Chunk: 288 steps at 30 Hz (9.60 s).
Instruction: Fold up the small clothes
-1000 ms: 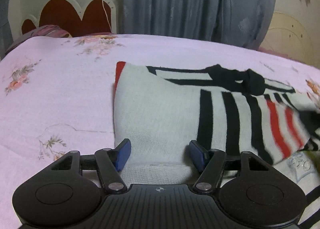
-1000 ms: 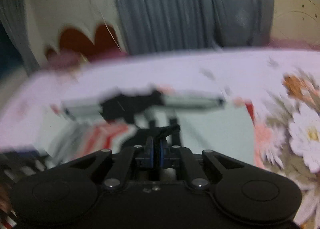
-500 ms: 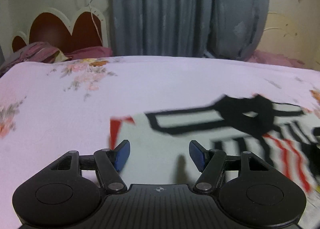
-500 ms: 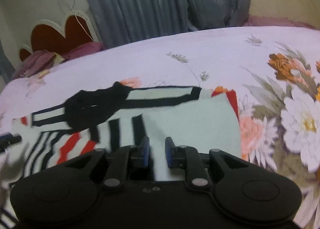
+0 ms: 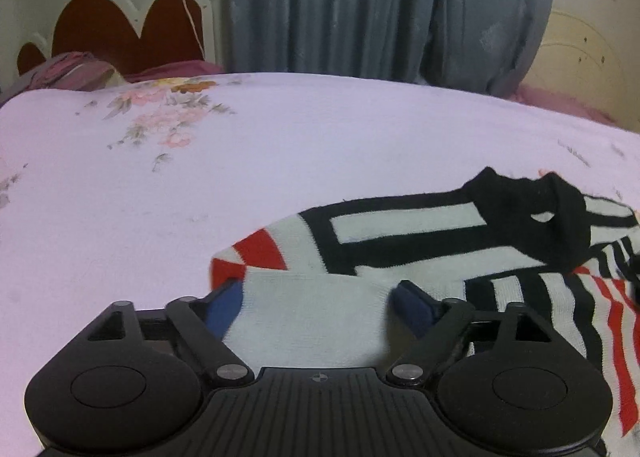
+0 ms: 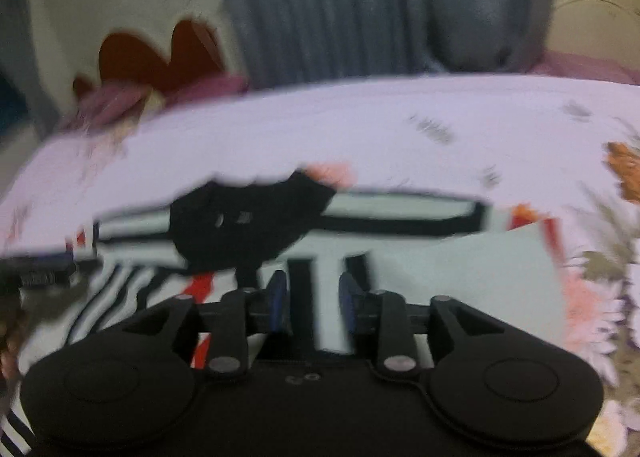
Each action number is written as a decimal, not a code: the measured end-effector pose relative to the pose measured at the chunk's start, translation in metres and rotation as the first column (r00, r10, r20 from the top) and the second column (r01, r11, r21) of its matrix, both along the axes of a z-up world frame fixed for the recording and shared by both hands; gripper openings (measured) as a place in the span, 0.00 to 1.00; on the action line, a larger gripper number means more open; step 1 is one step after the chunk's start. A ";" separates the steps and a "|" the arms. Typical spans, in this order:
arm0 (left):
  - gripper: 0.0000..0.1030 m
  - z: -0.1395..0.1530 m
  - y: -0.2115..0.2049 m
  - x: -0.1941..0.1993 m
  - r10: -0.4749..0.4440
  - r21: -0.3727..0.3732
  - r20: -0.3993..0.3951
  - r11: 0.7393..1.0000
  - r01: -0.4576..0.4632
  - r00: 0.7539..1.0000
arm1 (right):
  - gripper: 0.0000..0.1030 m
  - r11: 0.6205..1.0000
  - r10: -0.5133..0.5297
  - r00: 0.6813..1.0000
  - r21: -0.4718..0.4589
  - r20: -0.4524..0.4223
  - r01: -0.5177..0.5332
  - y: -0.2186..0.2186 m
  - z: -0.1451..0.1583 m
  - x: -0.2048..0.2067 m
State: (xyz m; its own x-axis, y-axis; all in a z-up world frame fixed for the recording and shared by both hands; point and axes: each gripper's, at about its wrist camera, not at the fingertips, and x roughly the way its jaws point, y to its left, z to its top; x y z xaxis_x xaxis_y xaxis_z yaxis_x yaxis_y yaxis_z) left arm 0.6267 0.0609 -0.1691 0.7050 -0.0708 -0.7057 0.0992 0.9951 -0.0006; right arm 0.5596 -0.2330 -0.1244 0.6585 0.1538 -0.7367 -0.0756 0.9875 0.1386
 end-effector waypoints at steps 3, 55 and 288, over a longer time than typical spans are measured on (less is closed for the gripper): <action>0.81 0.017 -0.007 -0.011 0.017 0.044 0.016 0.999 -0.018 1.000 | 0.30 0.997 -0.018 0.999 -0.071 -0.035 0.015 0.012 -0.007 0.006; 0.81 0.015 -0.027 -0.174 -0.043 0.025 0.109 0.999 0.040 0.993 | 0.25 0.985 -0.045 0.998 -0.163 0.037 0.051 -0.002 0.010 -0.095; 0.76 0.027 -0.053 -0.160 -0.131 0.085 0.067 0.988 0.125 0.989 | 0.43 0.980 -0.081 0.994 -0.175 0.068 0.092 -0.075 0.025 -0.154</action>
State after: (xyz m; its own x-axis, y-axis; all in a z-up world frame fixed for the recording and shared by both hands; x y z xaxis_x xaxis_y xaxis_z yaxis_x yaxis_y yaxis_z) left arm 0.4669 0.0075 -0.1423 0.7434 -0.1088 -0.6599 0.2229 0.9706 0.0910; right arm 0.4059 -0.3085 -0.0994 0.7074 -0.0354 -0.7060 0.0081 0.9991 -0.0421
